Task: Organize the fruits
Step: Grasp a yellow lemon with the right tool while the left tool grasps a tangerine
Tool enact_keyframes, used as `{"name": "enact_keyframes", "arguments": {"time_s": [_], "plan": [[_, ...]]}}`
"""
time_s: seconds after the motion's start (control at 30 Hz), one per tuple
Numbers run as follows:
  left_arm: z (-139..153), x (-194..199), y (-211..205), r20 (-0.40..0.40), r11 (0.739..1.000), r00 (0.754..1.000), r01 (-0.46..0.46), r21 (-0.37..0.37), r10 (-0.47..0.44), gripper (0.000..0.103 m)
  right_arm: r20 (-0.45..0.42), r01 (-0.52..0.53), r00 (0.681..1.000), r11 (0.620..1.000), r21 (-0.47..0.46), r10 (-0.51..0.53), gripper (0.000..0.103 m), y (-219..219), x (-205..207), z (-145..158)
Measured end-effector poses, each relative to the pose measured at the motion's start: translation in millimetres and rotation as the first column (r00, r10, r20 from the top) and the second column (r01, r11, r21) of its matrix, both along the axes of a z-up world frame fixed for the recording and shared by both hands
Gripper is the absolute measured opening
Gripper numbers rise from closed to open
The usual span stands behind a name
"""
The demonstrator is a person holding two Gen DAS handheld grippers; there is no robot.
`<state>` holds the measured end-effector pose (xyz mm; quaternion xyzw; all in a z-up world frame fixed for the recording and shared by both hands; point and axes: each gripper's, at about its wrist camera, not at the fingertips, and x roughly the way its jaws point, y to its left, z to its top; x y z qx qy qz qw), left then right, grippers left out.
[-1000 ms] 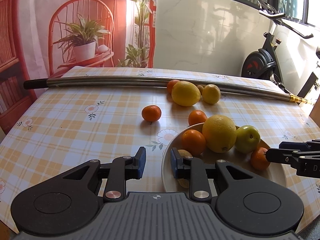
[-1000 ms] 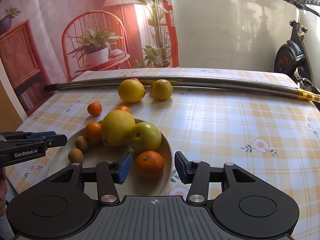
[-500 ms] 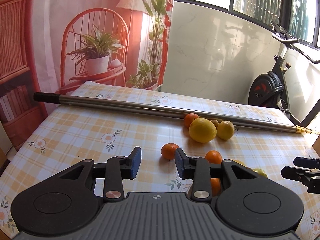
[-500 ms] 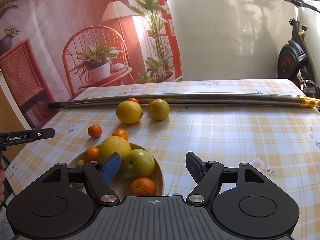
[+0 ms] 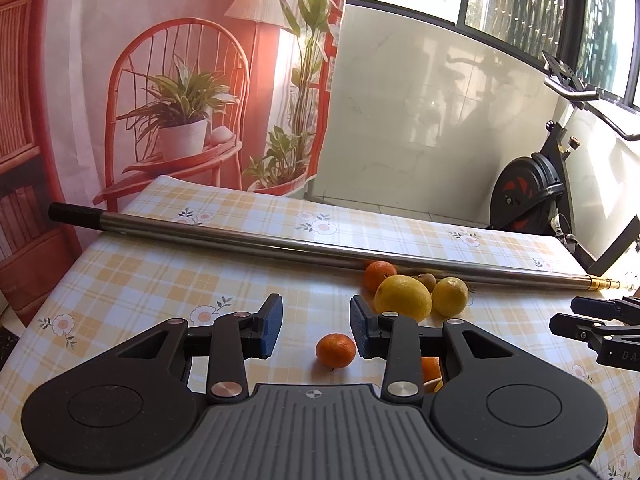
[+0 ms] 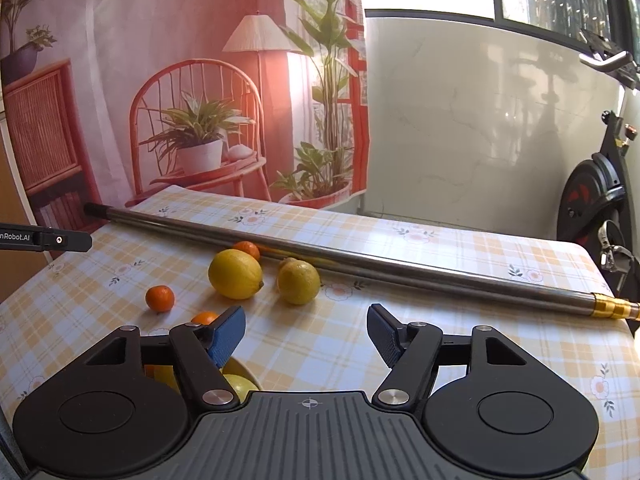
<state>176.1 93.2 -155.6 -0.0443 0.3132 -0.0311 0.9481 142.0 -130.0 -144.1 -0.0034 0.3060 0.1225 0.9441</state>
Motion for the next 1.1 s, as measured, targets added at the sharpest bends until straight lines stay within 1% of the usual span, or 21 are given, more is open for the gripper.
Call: {"name": "enact_keyframes", "arguments": {"time_s": [0.13,0.2,0.4,0.53,0.63,0.7,0.87,0.97,1.1], "plan": [[-5,10,1,-0.020,1.000,1.000,-0.005,-0.010,0.005,0.039,-0.003,-0.009,1.000,1.000,0.015,0.009,0.052,-6,25,-5],[-8,14,2,-0.033,1.000,0.999,-0.011,-0.015,0.011,0.039,0.001,-0.030,1.000,0.999,0.016,0.029,0.052,-4,36,-8],[-14,22,4,-0.054,0.999,0.998,-0.044,-0.027,0.042,0.039,0.041,-0.113,0.993,0.993,-0.030,0.114,0.050,16,73,-20],[-18,26,6,-0.076,0.998,0.996,-0.051,-0.034,0.048,0.039,-0.002,-0.130,0.992,0.991,-0.039,0.130,0.047,27,99,-35],[-23,30,9,-0.096,0.998,0.994,-0.056,-0.042,0.051,0.039,-0.023,-0.142,0.990,0.986,-0.086,0.141,0.047,40,113,-48],[-25,31,9,-0.104,0.997,0.993,-0.057,-0.047,0.052,0.039,-0.041,-0.149,0.988,0.984,-0.094,0.146,0.047,45,120,-55],[-29,33,9,-0.118,0.997,0.992,-0.057,-0.053,0.050,0.039,-0.078,-0.168,0.984,0.977,-0.128,0.159,0.043,56,132,-70],[-31,35,9,-0.128,0.997,0.991,-0.053,-0.061,0.045,0.039,-0.083,-0.167,0.984,0.972,-0.168,0.155,0.042,60,136,-76],[-36,38,8,-0.143,0.997,0.989,-0.049,-0.065,0.039,0.039,-0.092,-0.168,0.984,0.972,-0.167,0.154,0.042,61,140,-79]]}}
